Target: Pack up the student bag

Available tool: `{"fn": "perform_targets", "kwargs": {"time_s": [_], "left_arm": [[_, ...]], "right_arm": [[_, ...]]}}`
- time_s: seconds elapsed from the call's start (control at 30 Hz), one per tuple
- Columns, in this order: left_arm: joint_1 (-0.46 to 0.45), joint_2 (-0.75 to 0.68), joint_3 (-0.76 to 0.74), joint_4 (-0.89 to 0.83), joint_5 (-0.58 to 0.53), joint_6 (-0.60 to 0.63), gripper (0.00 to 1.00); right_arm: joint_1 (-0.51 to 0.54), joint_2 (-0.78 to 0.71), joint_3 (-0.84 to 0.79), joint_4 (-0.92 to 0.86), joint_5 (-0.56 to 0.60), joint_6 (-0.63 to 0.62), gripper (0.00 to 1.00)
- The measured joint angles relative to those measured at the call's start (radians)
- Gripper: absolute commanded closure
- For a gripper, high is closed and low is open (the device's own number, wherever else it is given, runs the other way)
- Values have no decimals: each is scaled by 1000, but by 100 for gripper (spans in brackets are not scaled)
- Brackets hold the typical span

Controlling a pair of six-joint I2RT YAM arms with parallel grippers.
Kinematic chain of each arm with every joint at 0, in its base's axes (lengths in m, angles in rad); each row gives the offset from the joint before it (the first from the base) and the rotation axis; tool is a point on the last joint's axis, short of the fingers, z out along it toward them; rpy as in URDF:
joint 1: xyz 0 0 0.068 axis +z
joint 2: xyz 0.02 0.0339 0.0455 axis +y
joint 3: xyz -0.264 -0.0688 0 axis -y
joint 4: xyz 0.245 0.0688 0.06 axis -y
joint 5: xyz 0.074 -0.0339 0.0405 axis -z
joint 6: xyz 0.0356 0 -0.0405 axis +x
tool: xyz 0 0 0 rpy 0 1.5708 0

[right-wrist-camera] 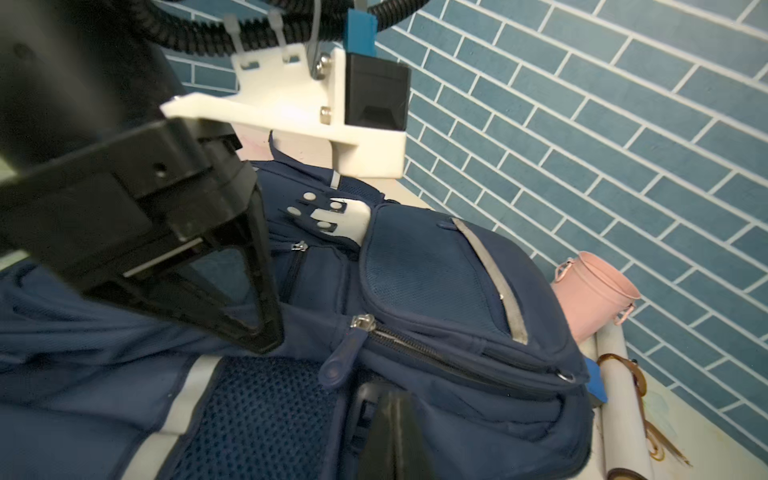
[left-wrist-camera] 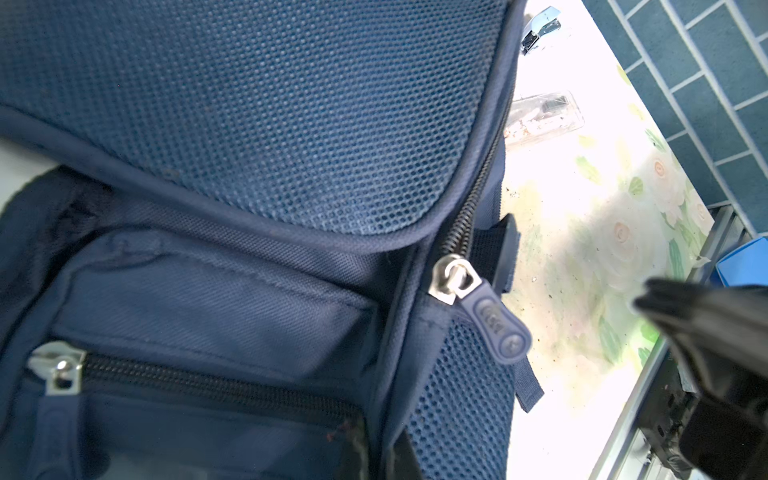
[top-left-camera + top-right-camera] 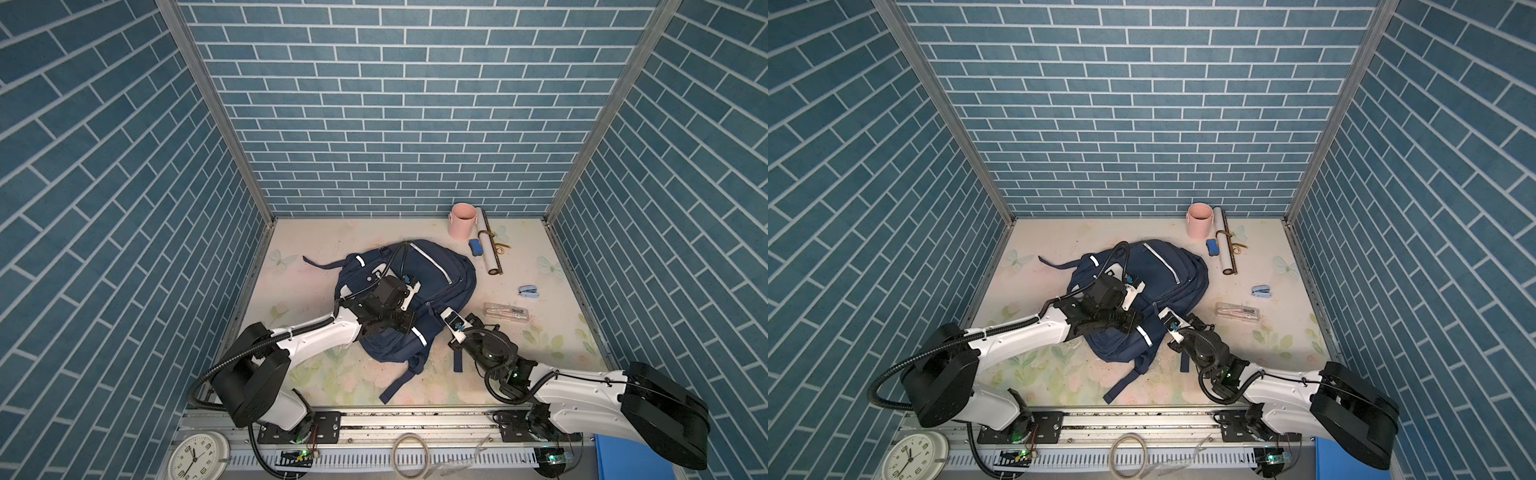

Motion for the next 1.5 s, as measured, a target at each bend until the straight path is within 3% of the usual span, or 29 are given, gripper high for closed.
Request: {"fn": "perform_targets", "kwargs": {"time_s": [0.27, 0.43, 0.6, 0.93, 1.5], "left_arm": [[0, 0, 0, 7, 0, -19, 100], [0, 0, -3, 10, -2, -18, 100], [-1, 0, -9, 18, -1, -18, 100], [-4, 0, -11, 21, -4, -18, 100], [-8, 0, -16, 24, -11, -15, 100]], "right_arm": [[-5, -43, 183, -307, -71, 190, 71], [-80, -68, 256, -467, -122, 383, 69], [-143, -51, 257, -543, -194, 491, 67], [-175, 56, 322, -597, -355, 538, 64], [-203, 104, 357, -623, -433, 578, 65]]}}
